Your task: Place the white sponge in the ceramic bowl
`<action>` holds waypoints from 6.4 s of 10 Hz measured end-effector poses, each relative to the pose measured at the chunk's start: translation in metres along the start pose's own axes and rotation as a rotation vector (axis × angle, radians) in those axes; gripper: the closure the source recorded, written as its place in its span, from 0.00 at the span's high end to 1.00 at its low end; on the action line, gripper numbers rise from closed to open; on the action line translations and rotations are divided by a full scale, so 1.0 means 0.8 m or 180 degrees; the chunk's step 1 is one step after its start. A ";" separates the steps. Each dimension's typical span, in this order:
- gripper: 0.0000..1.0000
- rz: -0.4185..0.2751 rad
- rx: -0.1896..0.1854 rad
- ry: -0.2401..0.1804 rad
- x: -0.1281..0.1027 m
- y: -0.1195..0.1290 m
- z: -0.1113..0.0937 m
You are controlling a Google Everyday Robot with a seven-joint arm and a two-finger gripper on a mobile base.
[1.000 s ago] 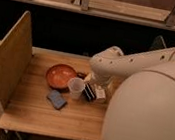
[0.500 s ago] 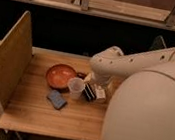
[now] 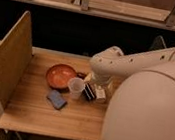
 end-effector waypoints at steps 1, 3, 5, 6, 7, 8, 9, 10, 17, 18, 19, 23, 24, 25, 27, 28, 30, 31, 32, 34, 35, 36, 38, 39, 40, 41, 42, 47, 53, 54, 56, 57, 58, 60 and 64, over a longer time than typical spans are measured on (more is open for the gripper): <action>0.80 0.0000 0.0000 0.0000 0.000 0.000 0.000; 0.80 0.0000 0.0000 0.0000 0.000 0.000 0.000; 0.80 0.0000 0.0000 0.0000 0.000 0.000 0.000; 0.80 -0.0006 -0.0002 -0.0004 0.000 0.001 0.000; 0.80 -0.0039 -0.0006 -0.0012 0.000 0.002 -0.001; 0.80 -0.0262 -0.0017 -0.0035 0.002 0.017 -0.005; 0.80 -0.0460 -0.0045 -0.0048 0.008 0.037 -0.008; 0.80 -0.0645 -0.0081 -0.0060 0.016 0.055 -0.012; 0.80 -0.1666 -0.0098 0.0095 0.094 0.103 -0.025; 0.80 -0.1654 -0.0097 0.0093 0.093 0.100 -0.025; 0.80 -0.1658 -0.0099 0.0092 0.093 0.101 -0.025; 0.80 -0.2372 -0.0061 0.0110 0.107 0.157 -0.025; 0.80 -0.2734 -0.0070 0.0138 0.121 0.193 -0.026; 0.80 -0.2915 -0.0077 0.0164 0.129 0.209 -0.026; 0.80 -0.3246 -0.0150 0.0260 0.148 0.239 -0.023; 0.80 -0.3322 -0.0211 0.0311 0.153 0.247 -0.018; 0.80 -0.3384 -0.0280 0.0353 0.158 0.255 -0.015; 0.80 -0.3384 -0.0280 0.0351 0.158 0.255 -0.014; 0.80 -0.3388 -0.0276 0.0348 0.158 0.254 -0.014; 0.80 -0.3417 -0.0298 0.0360 0.159 0.258 0.004; 0.80 -0.3430 -0.0362 0.0389 0.165 0.266 0.021; 0.80 -0.3414 -0.0452 0.0442 0.174 0.275 0.040; 0.80 -0.3431 -0.0522 0.0608 0.188 0.283 0.076; 0.80 -0.3423 -0.0508 0.0696 0.191 0.280 0.090; 0.80 -0.3403 -0.0466 0.0777 0.190 0.274 0.100; 0.80 -0.3369 -0.0387 0.0893 0.185 0.265 0.115; 0.80 -0.3346 -0.0333 0.0967 0.180 0.262 0.126; 0.80 -0.3226 -0.0237 0.1283 0.170 0.259 0.172; 0.28 -0.3155 -0.0342 0.1264 0.157 0.268 0.185; 0.16 -0.3164 -0.0367 0.1255 0.158 0.269 0.186; 0.01 -0.3207 -0.0387 0.1180 0.154 0.272 0.178; 0.00 -0.3236 -0.0378 0.1134 0.150 0.275 0.172; 0.00 -0.3286 -0.0353 0.0975 0.137 0.284 0.151; 0.00 -0.3384 -0.0285 0.0638 0.112 0.305 0.106; 0.00 -0.3363 0.0138 0.0115 0.038 0.293 0.021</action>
